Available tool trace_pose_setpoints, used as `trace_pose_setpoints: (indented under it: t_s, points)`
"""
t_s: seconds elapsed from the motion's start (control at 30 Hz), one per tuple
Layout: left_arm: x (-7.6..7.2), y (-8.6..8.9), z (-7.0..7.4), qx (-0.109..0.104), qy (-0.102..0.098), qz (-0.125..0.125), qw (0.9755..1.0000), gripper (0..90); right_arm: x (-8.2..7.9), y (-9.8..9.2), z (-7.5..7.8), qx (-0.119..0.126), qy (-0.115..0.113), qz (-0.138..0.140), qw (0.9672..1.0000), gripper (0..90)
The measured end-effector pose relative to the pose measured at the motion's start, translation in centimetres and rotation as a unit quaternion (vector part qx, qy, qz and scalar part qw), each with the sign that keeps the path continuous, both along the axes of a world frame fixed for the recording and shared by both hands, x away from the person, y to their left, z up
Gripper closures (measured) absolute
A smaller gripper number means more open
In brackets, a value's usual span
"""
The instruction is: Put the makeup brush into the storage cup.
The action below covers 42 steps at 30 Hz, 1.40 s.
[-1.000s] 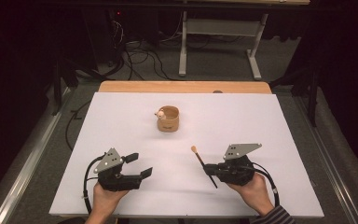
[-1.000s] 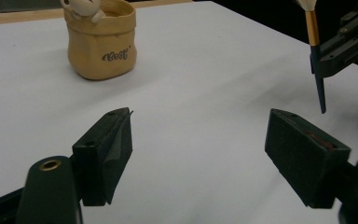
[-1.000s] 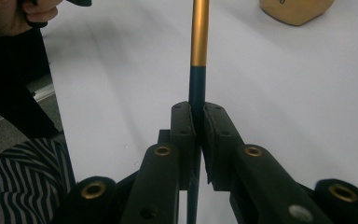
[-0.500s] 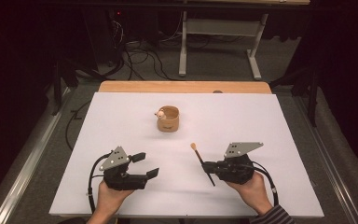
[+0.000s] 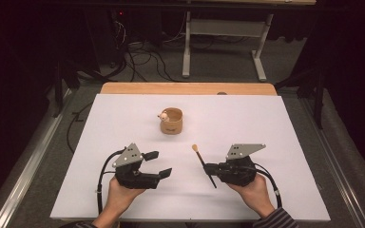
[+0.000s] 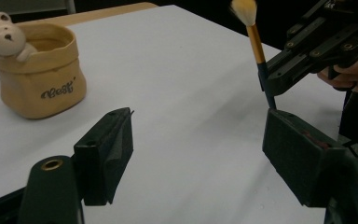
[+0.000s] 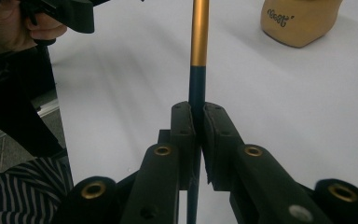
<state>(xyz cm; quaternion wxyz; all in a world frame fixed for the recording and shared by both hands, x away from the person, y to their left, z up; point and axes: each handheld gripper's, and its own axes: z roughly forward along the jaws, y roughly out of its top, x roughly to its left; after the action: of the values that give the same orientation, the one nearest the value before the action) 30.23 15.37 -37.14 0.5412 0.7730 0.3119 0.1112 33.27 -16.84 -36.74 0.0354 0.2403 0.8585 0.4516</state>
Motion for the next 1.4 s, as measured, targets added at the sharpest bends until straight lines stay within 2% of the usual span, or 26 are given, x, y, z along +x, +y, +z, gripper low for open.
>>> trace_pose_setpoints:
  t_s: [0.3,0.7,0.77,1.4]
  points:
    - [0.6,-1.7,0.4,0.007,0.001,-0.024,0.9997,25.5,0.0,0.5,0.3,0.004,-0.006,0.002,1.0000,85.5]
    - [1.4,-3.5,0.3,-0.010,0.013,-0.045,0.9989,29.8,0.0,1.5,0.3,0.004,-0.011,0.011,0.9999,85.5]
    - [1.5,-3.8,0.3,-0.007,0.014,-0.046,0.9988,30.3,0.0,1.7,0.2,0.003,-0.012,0.012,0.9998,85.5]
    - [1.9,-4.2,0.1,-0.019,0.025,-0.060,0.9977,46.2,-0.6,3.5,0.1,-0.006,-0.022,0.026,0.9994,85.5]
